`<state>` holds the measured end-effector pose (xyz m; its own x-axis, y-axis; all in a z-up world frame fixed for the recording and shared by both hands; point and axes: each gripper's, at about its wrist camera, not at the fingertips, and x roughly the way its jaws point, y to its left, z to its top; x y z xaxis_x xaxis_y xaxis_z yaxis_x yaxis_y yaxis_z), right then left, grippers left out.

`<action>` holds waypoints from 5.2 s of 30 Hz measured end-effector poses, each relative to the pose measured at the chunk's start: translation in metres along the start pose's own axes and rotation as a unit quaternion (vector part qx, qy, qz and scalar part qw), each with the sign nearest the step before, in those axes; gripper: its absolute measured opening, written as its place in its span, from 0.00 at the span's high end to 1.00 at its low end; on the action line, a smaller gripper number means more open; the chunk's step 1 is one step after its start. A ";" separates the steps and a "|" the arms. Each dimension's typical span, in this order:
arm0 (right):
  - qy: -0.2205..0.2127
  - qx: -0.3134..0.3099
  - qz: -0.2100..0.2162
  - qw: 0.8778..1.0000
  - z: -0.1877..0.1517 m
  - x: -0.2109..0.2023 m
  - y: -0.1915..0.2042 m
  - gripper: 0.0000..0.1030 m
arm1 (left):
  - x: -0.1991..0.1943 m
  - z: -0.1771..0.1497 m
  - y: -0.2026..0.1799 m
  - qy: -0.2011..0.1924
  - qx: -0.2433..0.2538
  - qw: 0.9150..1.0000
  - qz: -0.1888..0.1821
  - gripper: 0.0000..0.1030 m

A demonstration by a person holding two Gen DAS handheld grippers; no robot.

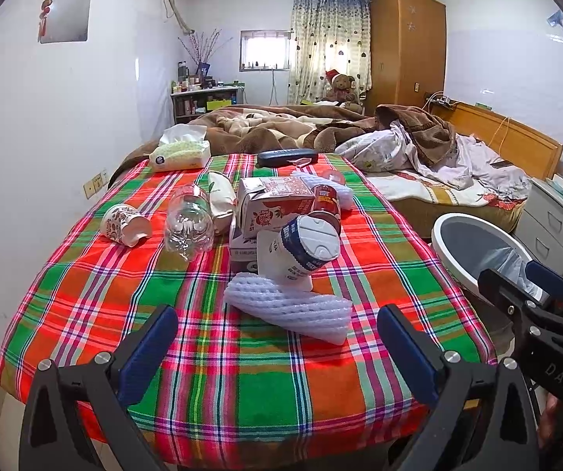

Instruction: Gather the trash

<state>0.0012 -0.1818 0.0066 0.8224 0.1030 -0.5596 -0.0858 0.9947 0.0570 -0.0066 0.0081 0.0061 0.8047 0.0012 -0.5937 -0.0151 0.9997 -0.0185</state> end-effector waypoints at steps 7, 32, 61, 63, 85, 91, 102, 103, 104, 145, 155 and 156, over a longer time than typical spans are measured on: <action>-0.001 -0.001 -0.002 1.000 0.000 0.000 0.001 0.17 | -0.001 0.000 0.000 0.000 0.000 1.000 0.000 0.00; -0.003 -0.003 -0.004 1.000 0.001 -0.002 0.000 0.17 | -0.001 0.002 0.005 0.000 -0.005 1.000 0.001 0.00; -0.006 -0.009 -0.011 1.000 0.019 0.017 0.001 0.17 | 0.019 0.012 0.036 0.019 -0.027 0.999 -0.024 0.00; -0.007 -0.011 -0.008 1.000 0.024 0.026 0.004 0.17 | 0.027 0.017 0.052 0.021 -0.034 0.999 -0.017 0.00; 0.090 0.005 0.053 0.994 0.073 0.156 0.048 0.17 | 0.143 0.075 0.224 0.082 -0.178 0.980 0.034 0.09; 0.116 0.015 0.067 0.991 0.075 0.174 0.053 0.18 | 0.181 0.086 0.247 0.103 -0.203 0.973 0.042 0.13; 0.138 0.028 0.094 0.985 0.086 0.198 0.061 0.19 | 0.235 0.091 0.257 0.154 -0.219 0.962 0.046 0.14; 0.140 0.029 0.096 0.985 0.086 0.198 0.061 0.18 | 0.238 0.090 0.256 0.162 -0.216 0.962 0.051 0.18; 0.143 0.032 0.098 0.984 0.087 0.200 0.060 0.19 | 0.240 0.090 0.253 0.165 -0.208 0.962 0.056 0.18; 0.173 0.040 0.074 0.981 0.078 0.199 0.055 0.42 | 0.225 0.085 0.248 0.151 -0.171 0.973 0.032 0.35; 0.156 0.027 0.071 0.985 0.081 0.186 0.054 0.43 | 0.214 0.080 0.225 0.152 -0.141 0.978 0.030 0.35; 0.155 0.025 0.068 0.985 0.081 0.185 0.053 0.43 | 0.213 0.079 0.222 0.152 -0.139 0.978 0.031 0.35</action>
<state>0.1945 -0.1103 -0.0273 0.5930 0.2381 -0.7692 -0.1490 0.9712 0.1858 0.2088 0.2325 -0.0611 0.5842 0.0117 -0.8115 -0.2531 0.9526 -0.1685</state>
